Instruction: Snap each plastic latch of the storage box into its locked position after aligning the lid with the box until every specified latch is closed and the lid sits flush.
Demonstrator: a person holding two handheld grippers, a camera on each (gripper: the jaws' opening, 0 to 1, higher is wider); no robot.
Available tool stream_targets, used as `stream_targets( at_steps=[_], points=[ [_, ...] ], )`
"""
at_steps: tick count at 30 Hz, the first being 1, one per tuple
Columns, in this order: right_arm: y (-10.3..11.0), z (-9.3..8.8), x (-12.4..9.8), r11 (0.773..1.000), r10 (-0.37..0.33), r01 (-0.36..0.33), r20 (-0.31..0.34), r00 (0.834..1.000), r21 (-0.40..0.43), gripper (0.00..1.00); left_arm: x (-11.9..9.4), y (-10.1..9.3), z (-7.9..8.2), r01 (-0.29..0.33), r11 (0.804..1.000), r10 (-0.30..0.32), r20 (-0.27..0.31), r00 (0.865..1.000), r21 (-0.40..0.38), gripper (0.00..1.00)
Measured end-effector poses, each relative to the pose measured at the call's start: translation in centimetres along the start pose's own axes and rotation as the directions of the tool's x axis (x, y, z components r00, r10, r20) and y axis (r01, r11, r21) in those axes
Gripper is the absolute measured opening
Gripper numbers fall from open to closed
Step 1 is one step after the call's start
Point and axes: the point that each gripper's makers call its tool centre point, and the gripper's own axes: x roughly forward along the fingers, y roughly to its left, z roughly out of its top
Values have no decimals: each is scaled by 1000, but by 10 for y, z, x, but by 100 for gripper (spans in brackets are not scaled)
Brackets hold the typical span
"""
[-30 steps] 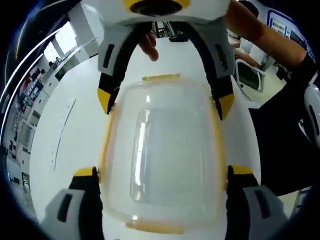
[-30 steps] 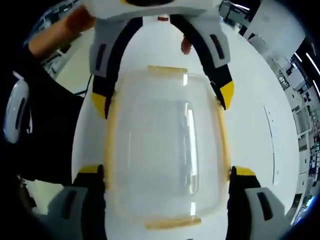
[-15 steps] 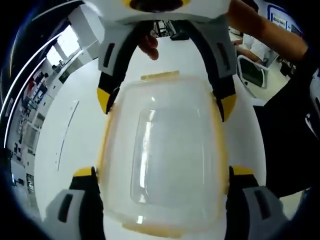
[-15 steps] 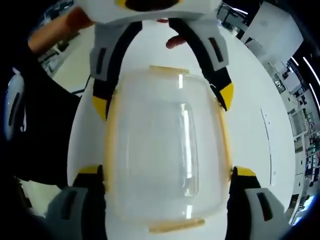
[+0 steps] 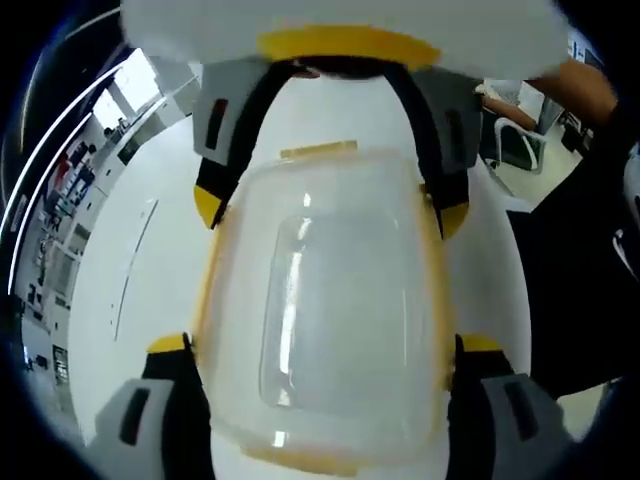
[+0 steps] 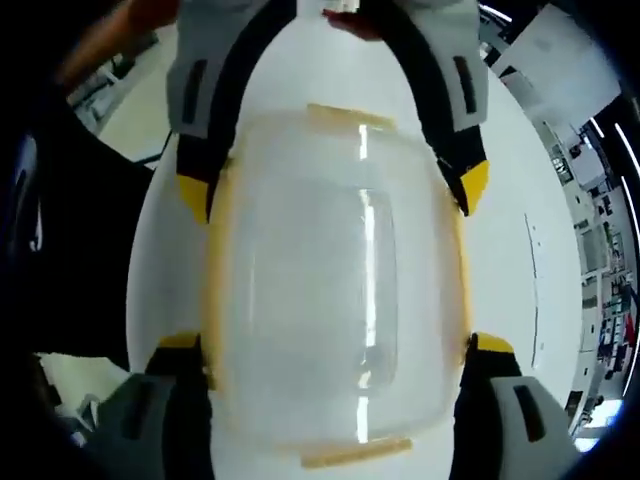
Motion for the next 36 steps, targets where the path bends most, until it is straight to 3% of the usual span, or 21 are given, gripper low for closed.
stream_targets(
  at_steps=[1,4,7,9,12,24,32,36],
  points=[
    [1,-1,-1,1000,-10,9,51,999,13,100,0,-2,2,-3,1000,3,15,1000,-2,95],
    [0,1,-3,1000,-14,13,79,997,17,100,1,-2,3,-8,1000,8,7,1000,2,94],
    [6,1,-3,1000,-19,18,74,997,12,99,0,-2,3,-12,1000,12,-5,1000,11,93],
    [10,0,-5,1000,-22,22,80,997,12,99,1,-4,5,-21,1000,20,35,999,14,92],
    [10,1,-3,1000,-22,21,100,995,12,99,1,-6,3,-19,1000,19,42,999,10,92],
    [13,0,-2,1000,-22,21,80,997,9,100,0,-6,2,-17,1000,17,17,1000,22,98],
    [9,0,-5,1000,-27,24,151,988,19,100,-3,-4,5,-8,1000,7,78,997,20,100],
    [2,2,-7,1000,-20,17,173,985,19,100,-6,-5,8,-3,1000,2,136,991,2,100]
  ],
)
